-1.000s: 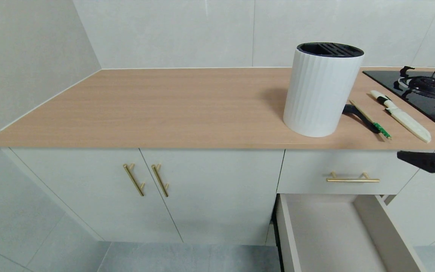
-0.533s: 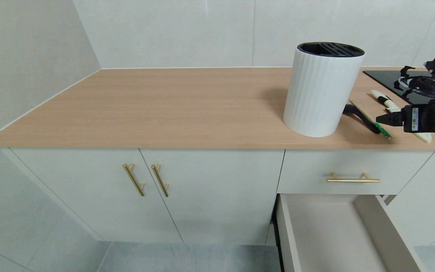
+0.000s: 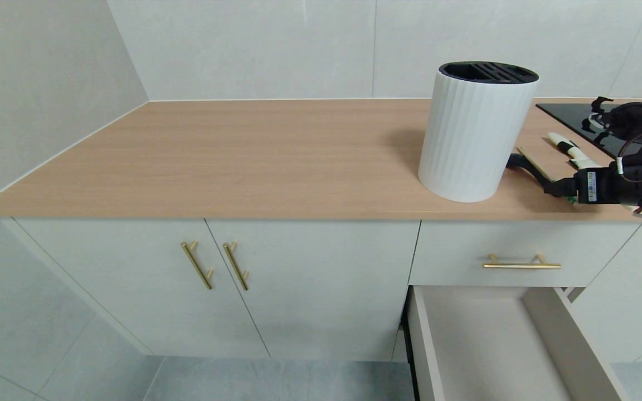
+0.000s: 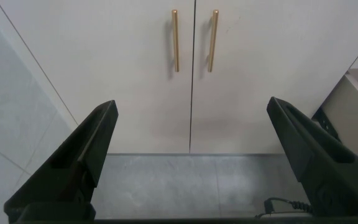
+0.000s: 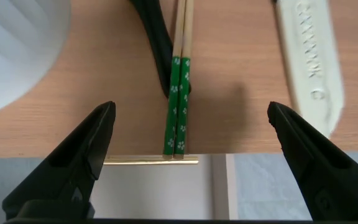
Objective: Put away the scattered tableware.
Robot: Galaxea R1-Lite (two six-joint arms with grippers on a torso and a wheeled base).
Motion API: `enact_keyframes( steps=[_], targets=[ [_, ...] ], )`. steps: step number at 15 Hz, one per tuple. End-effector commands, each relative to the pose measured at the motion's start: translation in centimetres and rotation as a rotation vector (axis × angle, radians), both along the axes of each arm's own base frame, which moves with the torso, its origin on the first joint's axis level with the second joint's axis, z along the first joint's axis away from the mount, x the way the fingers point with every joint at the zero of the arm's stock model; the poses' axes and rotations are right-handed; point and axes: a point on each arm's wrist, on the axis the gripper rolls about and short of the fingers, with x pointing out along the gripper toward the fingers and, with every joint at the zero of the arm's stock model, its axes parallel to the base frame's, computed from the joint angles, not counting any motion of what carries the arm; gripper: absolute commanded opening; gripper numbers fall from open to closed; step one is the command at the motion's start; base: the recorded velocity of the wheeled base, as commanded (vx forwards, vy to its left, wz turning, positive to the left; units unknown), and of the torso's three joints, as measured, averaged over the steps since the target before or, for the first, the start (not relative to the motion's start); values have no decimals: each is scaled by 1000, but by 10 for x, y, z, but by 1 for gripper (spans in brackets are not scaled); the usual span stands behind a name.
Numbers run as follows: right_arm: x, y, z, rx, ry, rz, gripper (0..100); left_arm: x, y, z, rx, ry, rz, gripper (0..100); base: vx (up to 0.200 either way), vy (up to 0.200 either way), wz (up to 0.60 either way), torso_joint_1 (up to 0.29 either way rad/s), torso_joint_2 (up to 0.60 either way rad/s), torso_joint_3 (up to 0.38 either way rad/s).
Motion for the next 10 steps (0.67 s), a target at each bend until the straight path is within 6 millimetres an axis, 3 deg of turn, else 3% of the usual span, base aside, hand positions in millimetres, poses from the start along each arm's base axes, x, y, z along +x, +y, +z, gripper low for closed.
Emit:
enact_keyframes(
  steps=[1,10],
  targets=[
    [6,1,-6,0,16,5,100,0,0,0,0,1,1,100,0,0,0,0,0,0],
    [11,6,-11,3,33,18,100,0,0,0,0,1,1,100,0,0,0,0,0,0]
  ],
)
